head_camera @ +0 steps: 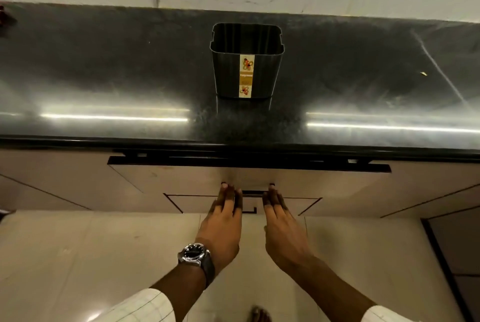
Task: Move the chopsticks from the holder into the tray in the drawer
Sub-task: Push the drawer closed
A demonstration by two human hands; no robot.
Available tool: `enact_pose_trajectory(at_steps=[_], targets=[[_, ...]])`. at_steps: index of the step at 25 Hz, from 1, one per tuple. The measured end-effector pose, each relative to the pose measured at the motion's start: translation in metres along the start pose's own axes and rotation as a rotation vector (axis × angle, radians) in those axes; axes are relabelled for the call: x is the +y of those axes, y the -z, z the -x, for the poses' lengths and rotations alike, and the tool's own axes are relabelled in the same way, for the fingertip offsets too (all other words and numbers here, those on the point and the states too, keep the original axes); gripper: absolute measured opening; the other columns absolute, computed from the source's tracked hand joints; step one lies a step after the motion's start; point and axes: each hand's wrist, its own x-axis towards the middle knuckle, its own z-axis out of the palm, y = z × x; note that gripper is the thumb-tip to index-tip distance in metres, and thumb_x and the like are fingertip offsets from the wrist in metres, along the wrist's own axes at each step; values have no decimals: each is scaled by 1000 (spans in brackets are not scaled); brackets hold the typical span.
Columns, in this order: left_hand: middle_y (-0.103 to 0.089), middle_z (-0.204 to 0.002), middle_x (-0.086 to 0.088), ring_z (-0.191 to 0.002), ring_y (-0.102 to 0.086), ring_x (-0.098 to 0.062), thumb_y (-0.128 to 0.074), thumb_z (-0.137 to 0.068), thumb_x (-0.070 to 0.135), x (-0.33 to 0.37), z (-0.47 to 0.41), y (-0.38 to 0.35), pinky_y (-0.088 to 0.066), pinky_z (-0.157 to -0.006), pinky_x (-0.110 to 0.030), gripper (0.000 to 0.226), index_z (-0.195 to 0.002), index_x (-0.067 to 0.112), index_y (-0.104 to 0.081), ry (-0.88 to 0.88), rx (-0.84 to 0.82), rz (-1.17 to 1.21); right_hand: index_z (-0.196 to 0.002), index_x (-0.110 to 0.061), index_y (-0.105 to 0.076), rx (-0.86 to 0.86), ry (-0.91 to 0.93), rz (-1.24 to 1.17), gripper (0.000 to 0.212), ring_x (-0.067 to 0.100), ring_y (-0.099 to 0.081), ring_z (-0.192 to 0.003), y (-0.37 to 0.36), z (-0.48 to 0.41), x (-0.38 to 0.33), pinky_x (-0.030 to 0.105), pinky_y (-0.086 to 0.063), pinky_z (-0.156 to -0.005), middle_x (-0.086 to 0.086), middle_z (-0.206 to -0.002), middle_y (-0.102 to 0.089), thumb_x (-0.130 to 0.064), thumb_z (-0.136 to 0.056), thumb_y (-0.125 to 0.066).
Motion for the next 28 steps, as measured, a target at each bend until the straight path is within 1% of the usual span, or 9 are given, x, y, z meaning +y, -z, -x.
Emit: enact_pose_trajectory(at_steps=[3,7,9,12,15,22,24,26,28], targets=[[-15,-166,-14,-133,-47,-32,-60,-92,23,-3,-11,14,-49,-98,-39,89,-162,12,-6,-7,-43,-29,-156,-17,-32,-37,-80,-21,55,26,-40,-145,5,-11,-4,32,-48,-105,12,-163,-33,-11,-103,-48],[8,-169,-18,-144,-40,-28,-59,-94,24,-4,-20,28,-48,-102,-38,91,-161,9,2,-10,-92,-77,-161,-18,14,-2,-12,33,86,17,23,-151,1,-24,1,31,-31,-121,1,-163,33,-6,-102,-47],[-10,-167,-20,-143,-42,-30,-57,-97,26,-2,-25,35,-48,-101,-38,76,-159,8,-19,-8,-147,-102,-162,-17,13,-13,-14,31,86,16,24,-151,5,-27,0,33,-26,-125,-1,-162,34,-6,-102,-47],[-12,-167,-20,-141,-43,-32,-55,-98,29,1,-30,43,-49,-99,-39,70,-157,6,-25,-18,-202,-153,-164,-18,5,-35,-51,10,79,22,-3,-160,15,-30,-2,34,-31,-123,0,-171,14,-10,-104,-46],[-46,-151,-15,-134,-50,-32,-53,-100,32,1,-35,48,-50,-98,-39,53,-146,6,-44,-30,-213,-216,-164,-17,5,-33,-30,-28,77,21,-4,-160,23,-34,-1,32,-22,-124,-3,-170,13,-18,-107,-46],[-2,-168,-25,-152,-22,-36,-51,-101,28,-4,-44,50,-47,-105,-42,81,-160,1,-2,-67,-140,-176,-164,-17,-10,-116,-76,-65,69,24,-48,-141,41,-28,4,36,-44,-113,9,-161,-40,-33,-108,-46],[13,-168,-21,-152,-23,-35,-52,-101,26,-6,-46,48,-47,-104,-40,90,-159,5,13,-88,-120,-155,-163,-20,-14,-121,-56,-119,66,23,-45,-143,51,-22,7,37,-42,-114,6,-163,-35,-35,-108,-46],[1,-169,-21,-145,-37,-33,-52,-101,24,-10,-49,42,-50,-98,-37,90,-159,9,14,-74,-120,-135,-163,-26,-12,-70,-10,-245,64,19,-30,-153,65,-14,5,36,-33,-120,-2,-169,-22,-37,-108,-43],[15,-168,-19,-153,-18,-37,-49,-101,22,-10,-50,37,-50,-99,-37,90,-158,10,20,-62,-138,-125,-159,-34,-14,85,37,-414,59,4,-22,-154,84,-1,-5,28,-26,-124,-10,-169,-18,-44,-106,-37]])
